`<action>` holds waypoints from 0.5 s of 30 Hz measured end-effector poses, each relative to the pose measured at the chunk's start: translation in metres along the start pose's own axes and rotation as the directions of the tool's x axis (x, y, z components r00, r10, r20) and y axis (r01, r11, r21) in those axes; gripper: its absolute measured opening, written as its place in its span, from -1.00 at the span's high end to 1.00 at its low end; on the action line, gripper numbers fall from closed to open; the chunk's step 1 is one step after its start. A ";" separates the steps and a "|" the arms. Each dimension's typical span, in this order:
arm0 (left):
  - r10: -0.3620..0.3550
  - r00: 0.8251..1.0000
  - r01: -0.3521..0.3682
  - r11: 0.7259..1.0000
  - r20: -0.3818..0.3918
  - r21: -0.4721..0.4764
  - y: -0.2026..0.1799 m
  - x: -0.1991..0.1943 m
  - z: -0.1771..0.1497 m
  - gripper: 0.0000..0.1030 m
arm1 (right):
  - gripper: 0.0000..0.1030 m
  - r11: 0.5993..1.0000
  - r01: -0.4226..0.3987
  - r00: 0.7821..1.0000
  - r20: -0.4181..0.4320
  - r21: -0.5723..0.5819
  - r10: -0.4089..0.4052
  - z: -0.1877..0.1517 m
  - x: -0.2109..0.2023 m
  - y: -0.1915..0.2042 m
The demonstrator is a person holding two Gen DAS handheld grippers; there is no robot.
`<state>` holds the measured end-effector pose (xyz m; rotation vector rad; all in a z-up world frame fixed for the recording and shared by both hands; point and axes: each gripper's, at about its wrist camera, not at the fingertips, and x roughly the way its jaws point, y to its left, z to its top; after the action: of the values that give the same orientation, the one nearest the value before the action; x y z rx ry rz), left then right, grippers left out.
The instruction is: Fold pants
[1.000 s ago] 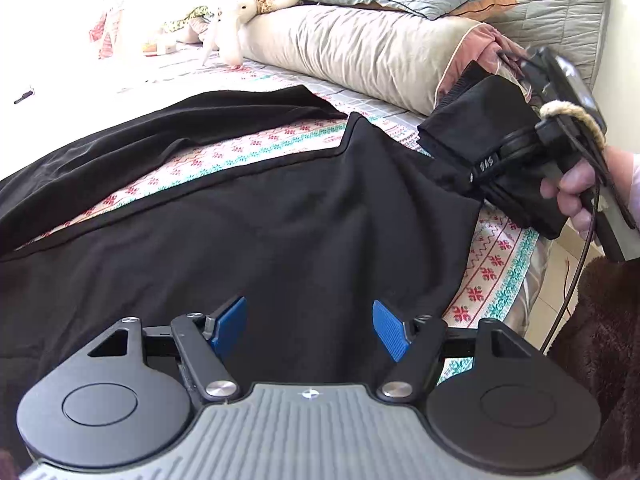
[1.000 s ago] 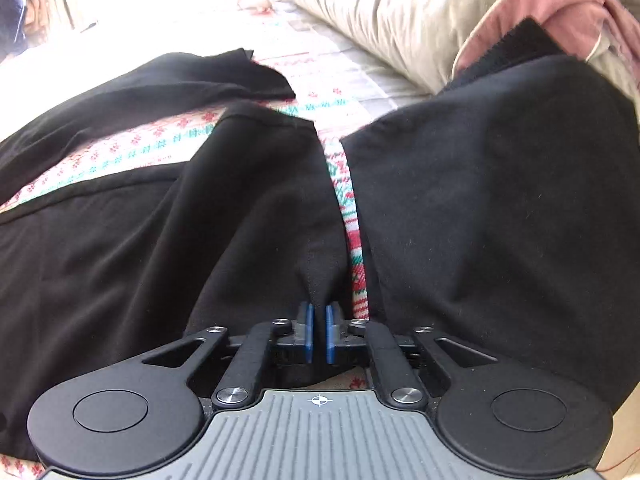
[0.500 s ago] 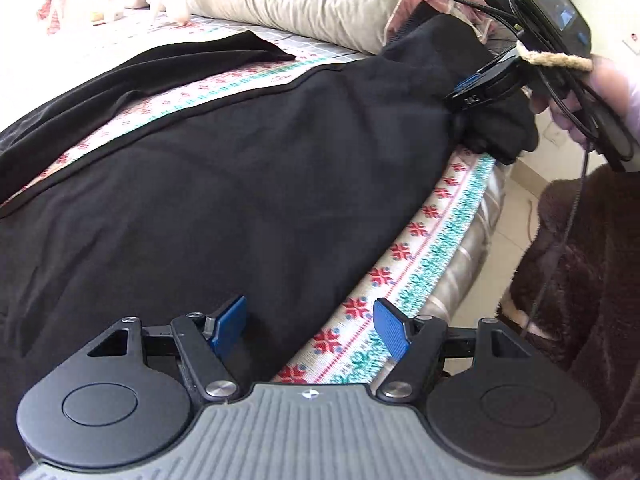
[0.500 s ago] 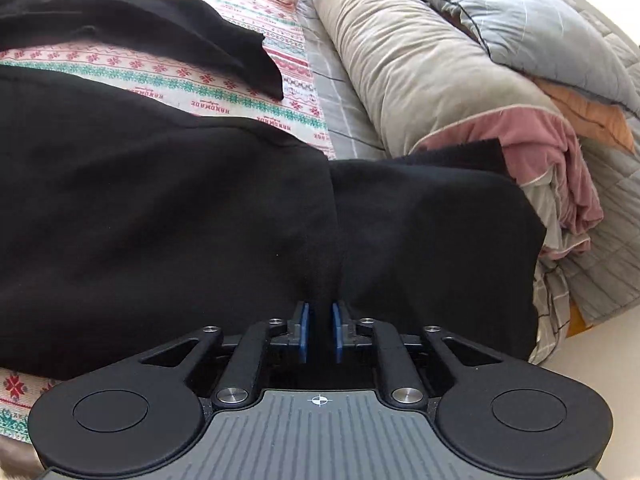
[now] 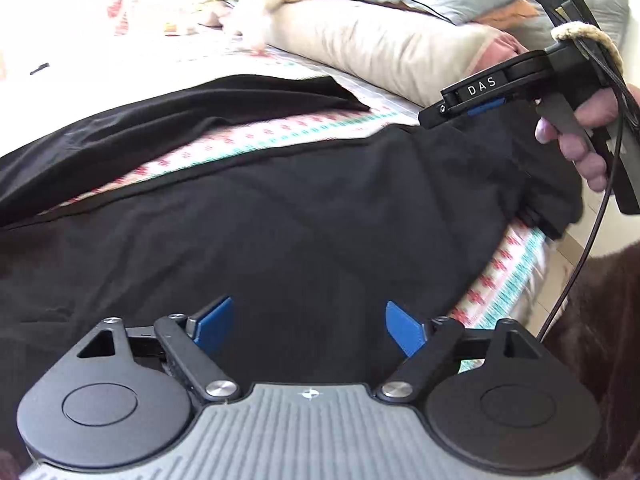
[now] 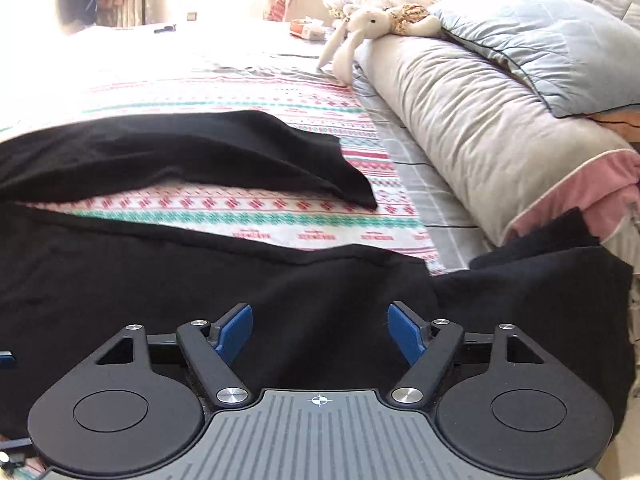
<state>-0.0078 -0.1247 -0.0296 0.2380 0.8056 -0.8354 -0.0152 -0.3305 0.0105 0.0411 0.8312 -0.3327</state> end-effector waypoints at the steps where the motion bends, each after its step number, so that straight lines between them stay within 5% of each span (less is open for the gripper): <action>1: 0.020 1.000 -0.020 1.000 0.009 -0.009 0.003 -0.001 0.002 -0.94 | -0.52 1.000 -0.016 1.000 0.003 0.011 0.016 0.003 0.004 0.002; 4: 0.077 0.996 -0.076 0.996 0.033 -0.039 0.013 -0.002 0.009 -1.00 | -0.68 0.998 -0.041 0.999 0.015 0.036 0.041 0.011 0.017 0.008; 15: 0.217 0.976 -0.203 0.941 0.023 -0.269 0.064 0.013 0.039 -1.00 | -0.72 0.988 -0.030 1.000 0.000 0.150 0.031 0.041 0.074 0.003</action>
<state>0.0661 -0.1080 -0.0191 0.0613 0.8173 -0.5232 0.0610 -0.3547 -0.0163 0.1941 0.8064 -0.3656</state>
